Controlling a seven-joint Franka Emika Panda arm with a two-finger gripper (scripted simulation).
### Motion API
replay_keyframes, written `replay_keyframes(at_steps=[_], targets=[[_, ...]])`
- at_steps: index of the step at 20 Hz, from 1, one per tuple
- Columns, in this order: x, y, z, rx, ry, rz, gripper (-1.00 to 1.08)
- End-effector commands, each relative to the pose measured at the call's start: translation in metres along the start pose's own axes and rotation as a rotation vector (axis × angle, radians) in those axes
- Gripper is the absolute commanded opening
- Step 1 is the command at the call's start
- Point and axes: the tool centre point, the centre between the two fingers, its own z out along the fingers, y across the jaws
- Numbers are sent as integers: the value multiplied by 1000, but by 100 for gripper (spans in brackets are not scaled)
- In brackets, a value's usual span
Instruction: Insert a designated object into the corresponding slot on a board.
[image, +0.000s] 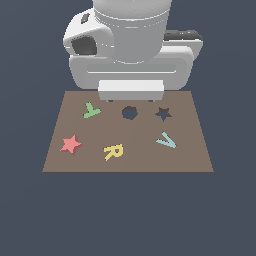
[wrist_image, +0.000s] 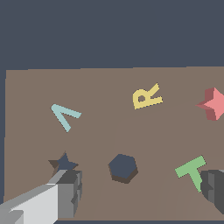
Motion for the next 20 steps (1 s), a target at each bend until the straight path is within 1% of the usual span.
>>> replay_keyframes(at_steps=[1,6,11,16,20], targets=[[0,0,0,0,0,0,100],[3,2,2,-1,0,20,100],[11,8,9,-3,-1,81,100],[24,19,20,-6,-3,187,100],[37,34,33,-9,-4,307,100]])
